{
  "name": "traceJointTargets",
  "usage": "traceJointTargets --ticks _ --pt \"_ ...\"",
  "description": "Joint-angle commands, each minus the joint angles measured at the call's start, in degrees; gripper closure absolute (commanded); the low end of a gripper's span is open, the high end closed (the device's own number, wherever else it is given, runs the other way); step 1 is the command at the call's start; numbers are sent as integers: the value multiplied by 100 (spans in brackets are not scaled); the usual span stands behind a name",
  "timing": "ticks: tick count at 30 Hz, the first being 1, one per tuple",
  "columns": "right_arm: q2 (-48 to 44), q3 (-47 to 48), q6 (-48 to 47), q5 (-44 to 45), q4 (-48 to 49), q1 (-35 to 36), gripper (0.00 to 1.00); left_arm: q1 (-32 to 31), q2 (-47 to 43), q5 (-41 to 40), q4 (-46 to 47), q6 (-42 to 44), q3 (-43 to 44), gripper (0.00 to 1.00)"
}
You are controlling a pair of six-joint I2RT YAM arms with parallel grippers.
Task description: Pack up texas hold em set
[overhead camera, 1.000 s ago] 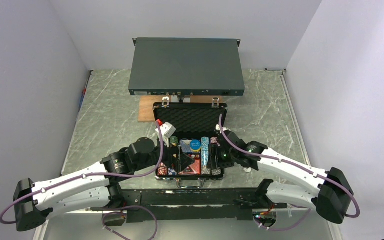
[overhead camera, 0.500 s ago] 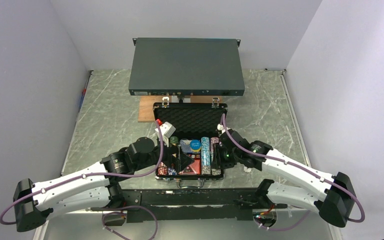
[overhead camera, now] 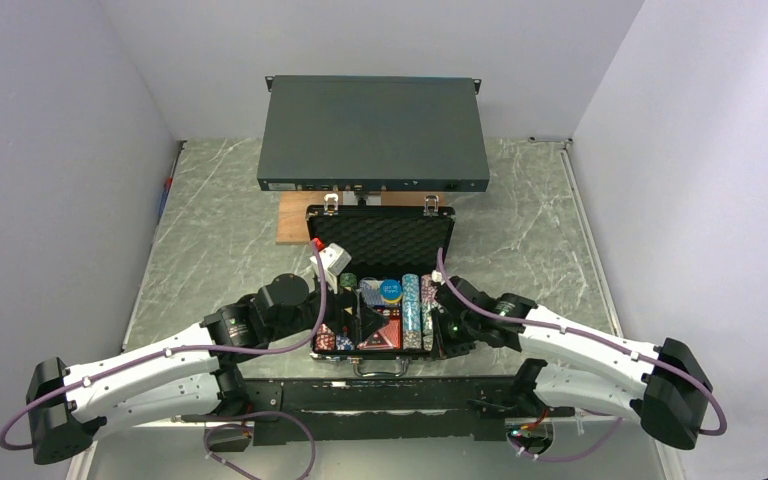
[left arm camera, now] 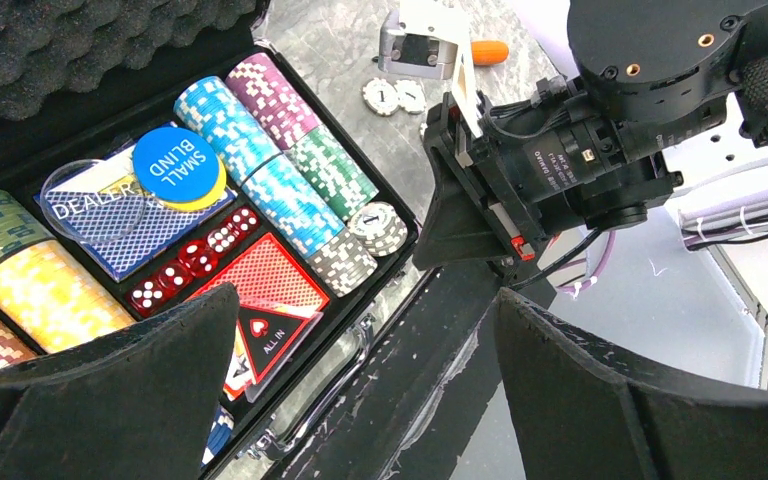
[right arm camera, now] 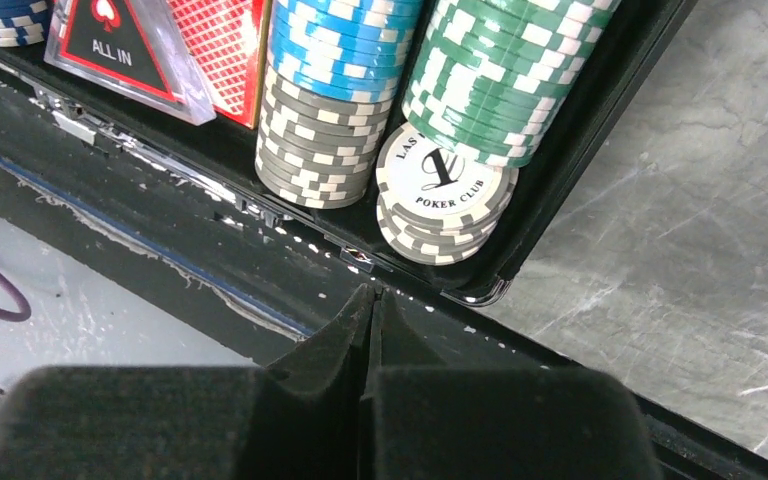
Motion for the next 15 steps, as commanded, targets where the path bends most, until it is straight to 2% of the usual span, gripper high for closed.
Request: traceJointTargets --ticks 1,15 --pt "42 7 97 355 108 80 100 24 -8 113 197 -27 75 1" --pt "202 171 273 1268 316 81 100 24 -57 113 -19 -6 161 1"
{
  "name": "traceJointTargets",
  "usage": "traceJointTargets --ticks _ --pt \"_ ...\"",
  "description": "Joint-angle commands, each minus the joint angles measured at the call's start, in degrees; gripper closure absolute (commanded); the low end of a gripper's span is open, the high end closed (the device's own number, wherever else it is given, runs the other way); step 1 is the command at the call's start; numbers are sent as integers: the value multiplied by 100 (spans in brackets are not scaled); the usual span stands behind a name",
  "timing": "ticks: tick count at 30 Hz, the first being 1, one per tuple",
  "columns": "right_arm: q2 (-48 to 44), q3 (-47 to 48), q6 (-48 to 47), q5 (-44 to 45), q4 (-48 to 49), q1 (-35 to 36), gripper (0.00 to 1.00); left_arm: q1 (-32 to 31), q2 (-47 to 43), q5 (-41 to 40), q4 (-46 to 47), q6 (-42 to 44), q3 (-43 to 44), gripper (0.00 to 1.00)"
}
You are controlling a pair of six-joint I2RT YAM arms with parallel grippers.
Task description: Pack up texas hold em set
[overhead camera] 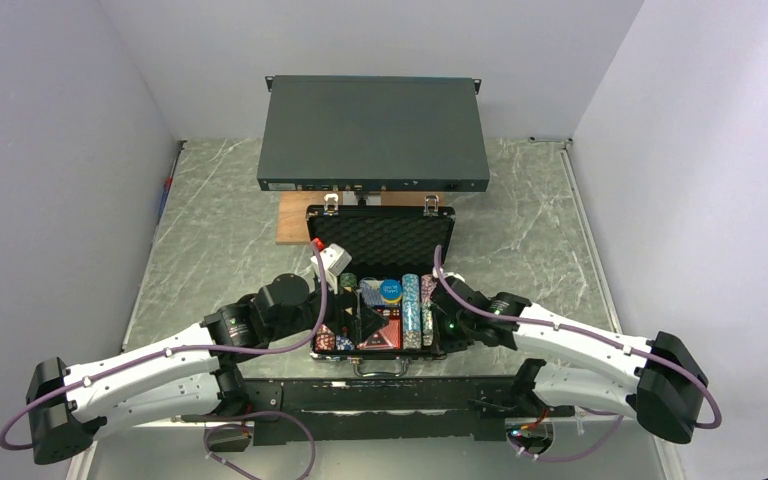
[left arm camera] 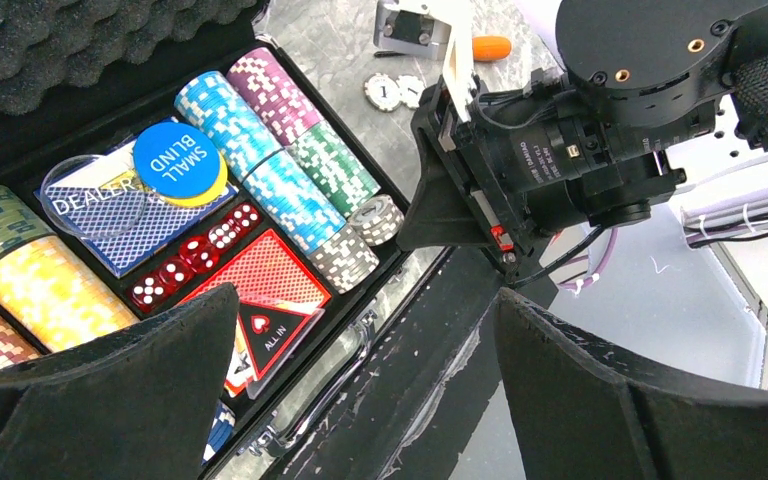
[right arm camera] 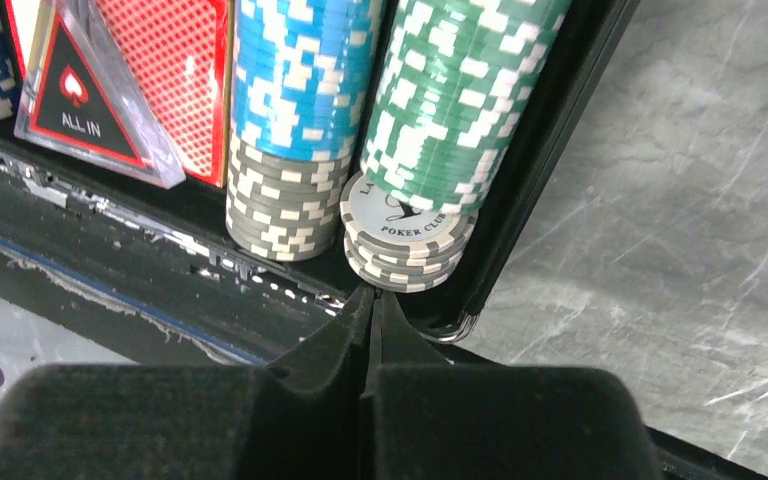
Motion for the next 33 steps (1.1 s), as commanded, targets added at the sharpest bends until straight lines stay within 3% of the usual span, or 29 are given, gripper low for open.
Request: traceJointTargets --ticks 1,9,27,29,33 --pt "-73 200 158 744 133 1 100 15 -85 86 17 -8 146 1" --pt "28 506 212 1384 -14 -3 100 15 -73 86 27 -32 140 1" --pt "-77 874 87 1045 -306 -4 99 15 -67 174 103 -43 97 1" --pt "-165 984 148 1261 -518 -7 92 13 -77 162 89 -44 84 1" --pt "-309 1137 452 1839 -1143 -348 63 15 -156 139 113 -61 19 1"
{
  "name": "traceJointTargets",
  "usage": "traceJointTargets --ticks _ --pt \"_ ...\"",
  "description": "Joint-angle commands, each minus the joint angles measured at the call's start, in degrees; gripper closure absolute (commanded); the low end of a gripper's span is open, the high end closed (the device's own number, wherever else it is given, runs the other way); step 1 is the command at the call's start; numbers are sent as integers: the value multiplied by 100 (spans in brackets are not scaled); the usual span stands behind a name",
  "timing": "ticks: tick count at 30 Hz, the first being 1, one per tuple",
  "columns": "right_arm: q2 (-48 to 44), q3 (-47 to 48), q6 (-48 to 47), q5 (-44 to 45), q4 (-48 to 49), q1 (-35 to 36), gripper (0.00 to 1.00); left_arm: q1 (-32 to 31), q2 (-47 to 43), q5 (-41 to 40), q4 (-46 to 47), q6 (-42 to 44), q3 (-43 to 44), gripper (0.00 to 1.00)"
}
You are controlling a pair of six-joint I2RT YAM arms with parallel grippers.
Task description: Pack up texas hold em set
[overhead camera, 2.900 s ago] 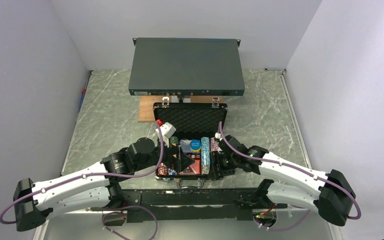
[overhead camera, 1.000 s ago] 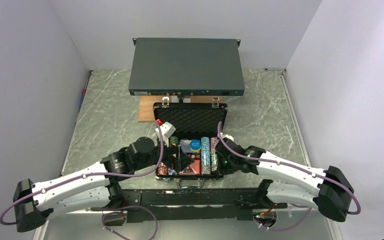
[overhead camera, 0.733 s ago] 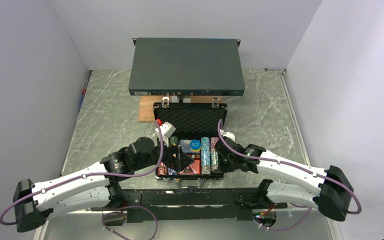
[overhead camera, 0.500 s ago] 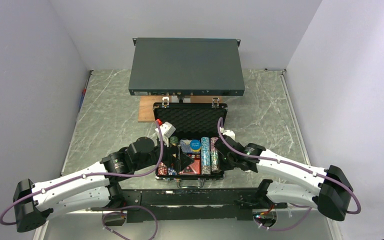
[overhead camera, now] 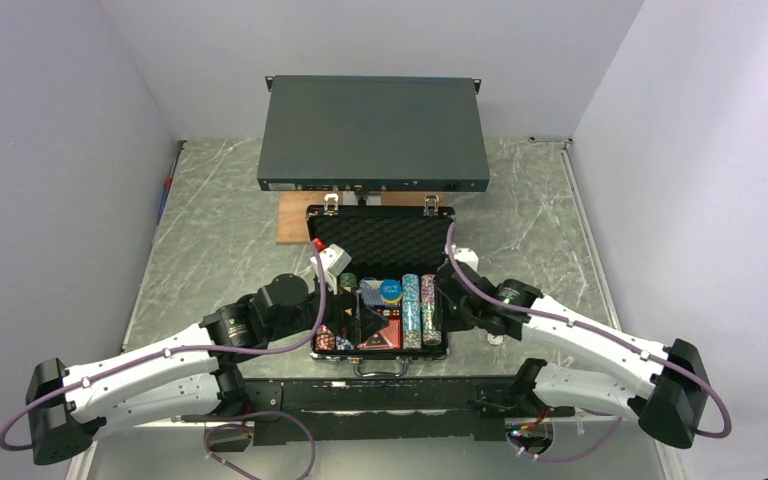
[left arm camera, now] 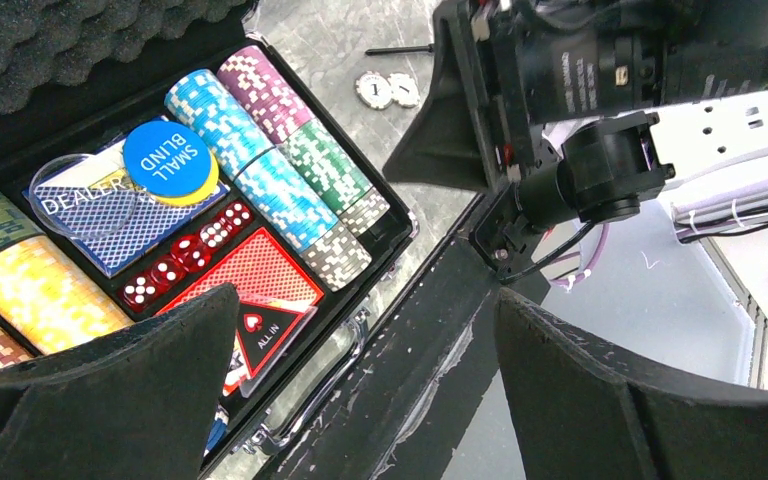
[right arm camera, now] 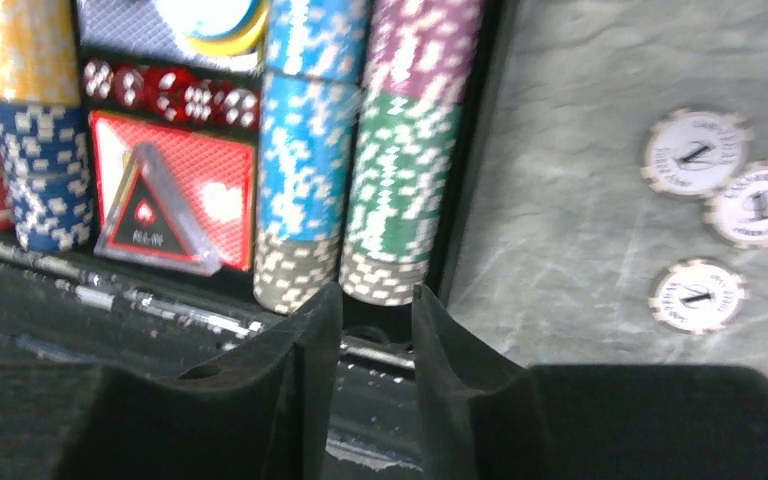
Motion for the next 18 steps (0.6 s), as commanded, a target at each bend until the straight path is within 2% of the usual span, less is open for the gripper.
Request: traceJointTargets --ticks 1,5,6,9,12,16,18 --pt "-291 263 451 730 -811 -593 52 10 -140 54 128 -25 11 1" --pt "-712 -234 927 634 -1165 -2196 2 15 -213 40 60 1 21 1" --pt "-823 -362 946 525 -1150 -2512 0 20 -234 26 45 2 13 1" --pt "-897 -454 985 296 -1145 -3045 1 29 -284 1 44 -29 -15 1" --pt "-635 -563 990 87 -980 -3375 6 49 -247 28 51 -50 -18 1" --pt "-33 -527 507 -280 -350 -3486 26 50 -233 106 147 -65 -62 1" --pt "262 -423 443 -273 -225 -3486 29 57 -245 169 220 -89 -106 1"
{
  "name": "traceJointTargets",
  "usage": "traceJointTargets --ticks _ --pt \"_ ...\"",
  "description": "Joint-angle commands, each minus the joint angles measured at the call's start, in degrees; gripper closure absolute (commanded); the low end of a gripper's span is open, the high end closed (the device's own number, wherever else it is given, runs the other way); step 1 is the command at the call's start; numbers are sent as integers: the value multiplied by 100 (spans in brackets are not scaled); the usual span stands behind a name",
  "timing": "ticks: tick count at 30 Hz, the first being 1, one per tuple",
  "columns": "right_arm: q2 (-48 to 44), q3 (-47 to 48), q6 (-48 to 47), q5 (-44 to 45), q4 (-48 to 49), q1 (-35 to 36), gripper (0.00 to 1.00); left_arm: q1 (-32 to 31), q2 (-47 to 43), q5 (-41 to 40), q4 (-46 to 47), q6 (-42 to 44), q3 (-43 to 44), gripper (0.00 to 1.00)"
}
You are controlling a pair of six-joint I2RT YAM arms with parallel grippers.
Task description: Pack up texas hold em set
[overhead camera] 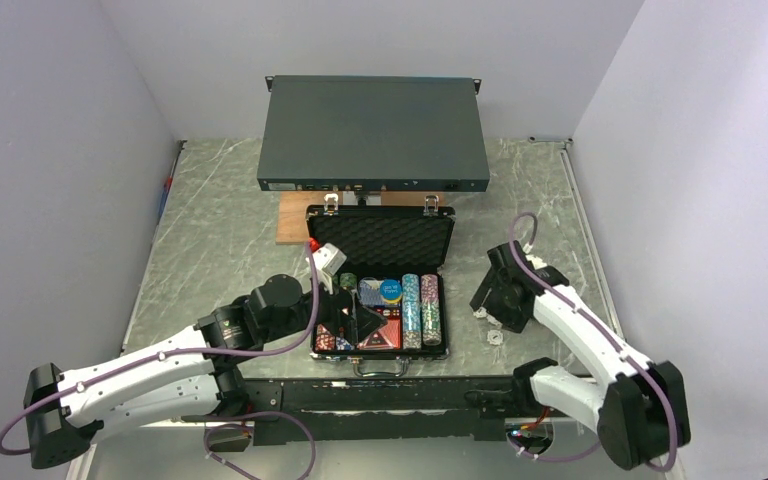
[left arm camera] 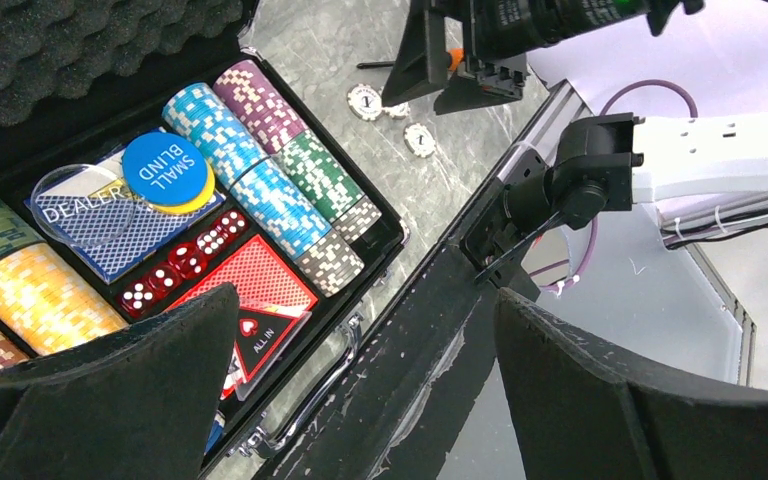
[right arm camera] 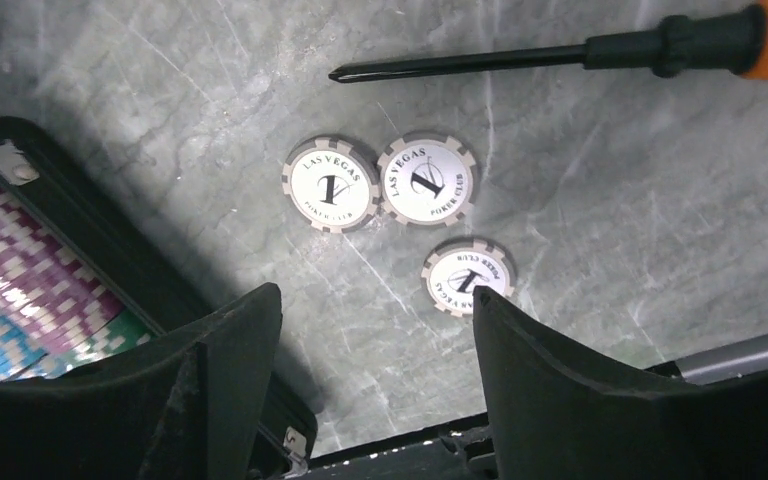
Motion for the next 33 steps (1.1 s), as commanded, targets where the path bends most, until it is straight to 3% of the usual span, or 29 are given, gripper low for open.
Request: traceJointTargets --ticks 1,5,15,27,33 --pt "542 179 -287 -280 612 -26 28 32 -40 189 221 -74 -97 1" --pt "797 197 -6 -609 840 -27 28 32 -49 202 205 -72 -102 1" --pt "1765 808 1124 -320 418 -23 28 32 -20 307 344 -131 -179 1" --pt "1868 284 1508 -209 1136 -34 29 41 -206 195 187 -72 -211 1" --pt "2072 132 1583 -144 1372 -78 35 41 -174 221 168 -65 -192 1"
